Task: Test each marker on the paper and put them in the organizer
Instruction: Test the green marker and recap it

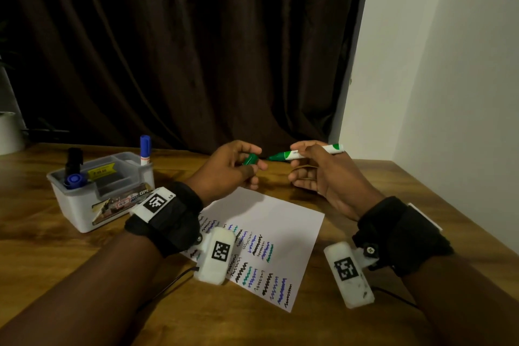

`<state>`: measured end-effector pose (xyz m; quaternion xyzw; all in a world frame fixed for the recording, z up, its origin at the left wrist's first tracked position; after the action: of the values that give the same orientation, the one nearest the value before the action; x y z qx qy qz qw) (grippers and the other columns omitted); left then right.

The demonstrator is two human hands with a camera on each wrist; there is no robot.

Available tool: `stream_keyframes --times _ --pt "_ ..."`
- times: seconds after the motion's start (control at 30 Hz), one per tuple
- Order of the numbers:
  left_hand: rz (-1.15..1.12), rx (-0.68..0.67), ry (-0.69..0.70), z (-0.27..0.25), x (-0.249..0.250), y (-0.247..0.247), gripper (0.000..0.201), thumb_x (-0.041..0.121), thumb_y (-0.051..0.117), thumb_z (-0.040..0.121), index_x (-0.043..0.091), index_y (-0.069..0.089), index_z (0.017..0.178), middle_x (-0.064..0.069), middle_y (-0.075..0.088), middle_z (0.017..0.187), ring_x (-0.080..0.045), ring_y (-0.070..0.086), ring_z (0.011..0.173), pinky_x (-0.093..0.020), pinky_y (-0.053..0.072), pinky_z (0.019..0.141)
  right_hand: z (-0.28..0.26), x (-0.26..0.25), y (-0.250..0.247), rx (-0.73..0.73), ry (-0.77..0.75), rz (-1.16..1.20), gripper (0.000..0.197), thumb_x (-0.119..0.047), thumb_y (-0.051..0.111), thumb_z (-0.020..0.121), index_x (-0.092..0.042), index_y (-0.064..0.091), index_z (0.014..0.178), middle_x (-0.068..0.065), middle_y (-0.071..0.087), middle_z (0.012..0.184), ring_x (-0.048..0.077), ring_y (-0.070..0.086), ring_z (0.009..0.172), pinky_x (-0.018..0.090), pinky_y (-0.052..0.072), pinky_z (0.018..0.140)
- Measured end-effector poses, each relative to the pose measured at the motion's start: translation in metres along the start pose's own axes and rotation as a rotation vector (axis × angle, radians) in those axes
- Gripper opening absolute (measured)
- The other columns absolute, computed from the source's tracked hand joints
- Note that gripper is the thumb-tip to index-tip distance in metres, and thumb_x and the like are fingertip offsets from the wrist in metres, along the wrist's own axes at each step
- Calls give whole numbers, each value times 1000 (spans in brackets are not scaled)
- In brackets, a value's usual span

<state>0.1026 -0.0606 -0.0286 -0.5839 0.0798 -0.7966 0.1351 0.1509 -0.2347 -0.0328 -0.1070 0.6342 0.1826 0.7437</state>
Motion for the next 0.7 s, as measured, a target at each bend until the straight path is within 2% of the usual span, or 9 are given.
stream_keyframes --times 0.1,0.2,0.3,0.4,0.5,0.6,0.7 --pt "17 -15 16 1 -1 -1 27 -8 55 97 9 65 116 -18 67 95 -18 67 72 -34 62 77 -1 -3 0 5 -18 6 19 -23 56 104 -19 75 106 7 75 83 20 72 73 36 60 82" --pt "-10 -33 10 1 -3 0 31 -8 57 95 13 68 115 -22 67 98 -21 67 74 -40 62 82 -1 -4 -1 23 -23 1 16 -23 58 103 -18 73 105 7 77 82 21 72 73 38 60 83" --pt "-19 -41 3 1 -1 3 39 -11 60 92 11 64 125 -18 62 111 -25 70 75 -33 62 78 -2 -5 -1 34 -24 6 12 -24 61 102 -18 72 102 7 78 81 21 71 72 39 60 83" --pt "-25 -42 20 1 2 4 45 -15 60 90 6 60 130 -13 56 106 -24 71 72 -30 62 74 -2 -5 -1 25 -36 -12 12 -24 63 101 -17 72 102 8 78 83 21 71 71 41 59 87" --pt "-29 -57 32 0 4 5 46 -14 62 88 6 60 130 -14 57 106 -26 71 75 -32 63 76 -3 -3 1 9 -41 -48 11 -22 63 101 -16 71 101 9 79 84 21 71 71 41 59 85" --pt "-31 -71 69 -1 10 7 40 -8 64 91 6 61 129 -15 62 107 -30 68 81 -34 63 75 -3 -2 4 -23 -47 -77 10 -22 63 100 -15 70 101 11 79 88 22 71 72 36 59 80" --pt "39 -69 117 -4 18 6 26 5 59 98 6 65 124 -11 66 94 -22 61 73 -30 59 66 -3 -6 1 -23 -74 -74 13 -22 67 98 -12 72 105 14 80 93 23 71 72 35 61 77"
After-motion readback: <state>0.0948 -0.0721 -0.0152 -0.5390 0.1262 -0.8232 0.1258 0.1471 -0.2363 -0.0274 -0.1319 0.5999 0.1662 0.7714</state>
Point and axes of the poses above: each hand's wrist, its own z-axis towards the middle knuckle, its own y-axis out of the palm, x = y × z, the point moved 10 cm from there along z, towards the middle knuckle
